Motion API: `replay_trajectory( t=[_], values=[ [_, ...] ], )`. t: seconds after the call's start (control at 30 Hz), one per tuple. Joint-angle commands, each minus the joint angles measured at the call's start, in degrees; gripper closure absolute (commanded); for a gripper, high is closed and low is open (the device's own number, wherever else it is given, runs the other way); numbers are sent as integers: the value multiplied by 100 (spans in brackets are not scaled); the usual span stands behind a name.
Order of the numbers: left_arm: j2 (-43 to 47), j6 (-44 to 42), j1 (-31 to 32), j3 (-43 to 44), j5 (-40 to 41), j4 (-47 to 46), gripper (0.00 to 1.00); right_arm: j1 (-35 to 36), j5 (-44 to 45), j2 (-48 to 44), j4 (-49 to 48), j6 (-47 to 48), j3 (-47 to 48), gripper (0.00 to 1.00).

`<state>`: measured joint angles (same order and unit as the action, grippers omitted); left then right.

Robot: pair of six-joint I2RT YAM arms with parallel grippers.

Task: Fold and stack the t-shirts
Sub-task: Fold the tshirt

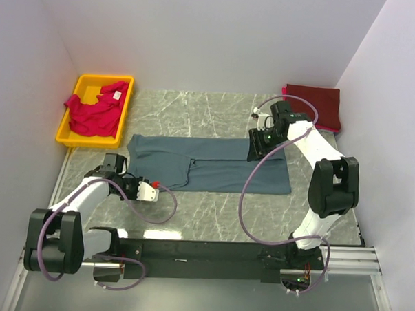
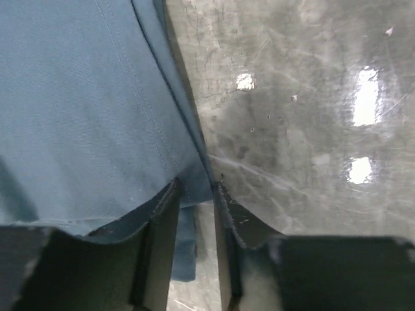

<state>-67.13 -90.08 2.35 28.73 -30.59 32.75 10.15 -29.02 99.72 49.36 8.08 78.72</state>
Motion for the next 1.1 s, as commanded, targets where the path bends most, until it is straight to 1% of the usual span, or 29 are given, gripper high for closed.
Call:
replay_trajectory(
  t=[0.0, 0.07, 0.13, 0.2, 0.27, 0.37, 0.5, 0.53, 0.67, 0.73, 0.8, 0.9, 0.97, 1.07],
  values=[
    [-28, -334, 20, 1, 150, -15, 67, -127, -113, 38, 117, 115, 21, 55],
    [-2, -352, 20, 1, 150, 90, 71, -154, -122, 65, 126, 124, 38, 55],
    [60, -343, 20, 97, 53, 274, 79, -180, -140, 109, 152, 124, 65, 55],
    [130, -369, 20, 203, -52, 459, 84, -180, -157, 144, 161, 124, 74, 55],
    [174, -387, 20, 370, -122, 732, 86, -207, -175, 153, 152, 115, 74, 55],
    [218, -387, 20, 519, -202, 908, 91, -215, -218, 205, 135, 107, 56, 55],
    [140, -221, 20, 668, -254, 908, 99, -224, -245, 267, 117, 98, 38, 56],
    [96, -177, 20, 773, -298, 900, 99, -224, -262, 276, 117, 106, 30, 56],
    [-159, -176, 20, 1064, -316, 1075, 99, -242, -271, 285, 135, 142, 3, 57],
    [-247, -404, 20, 1126, -281, 1329, 93, -251, -263, 285, 161, 159, 3, 57],
    [-239, -632, 20, 1013, -202, 1496, 81, -277, -263, 293, 152, 159, -14, 57],
    [-125, -721, 20, 732, -158, 1418, 75, -321, -315, 320, 170, 150, -6, 57],
    [-98, -765, 20, 625, -114, 1313, 73, -321, -315, 355, 179, 142, -6, 57],
    [-238, -678, 20, 511, -18, 1120, 68, -330, -324, 381, 170, 124, 3, 57]
  ],
)
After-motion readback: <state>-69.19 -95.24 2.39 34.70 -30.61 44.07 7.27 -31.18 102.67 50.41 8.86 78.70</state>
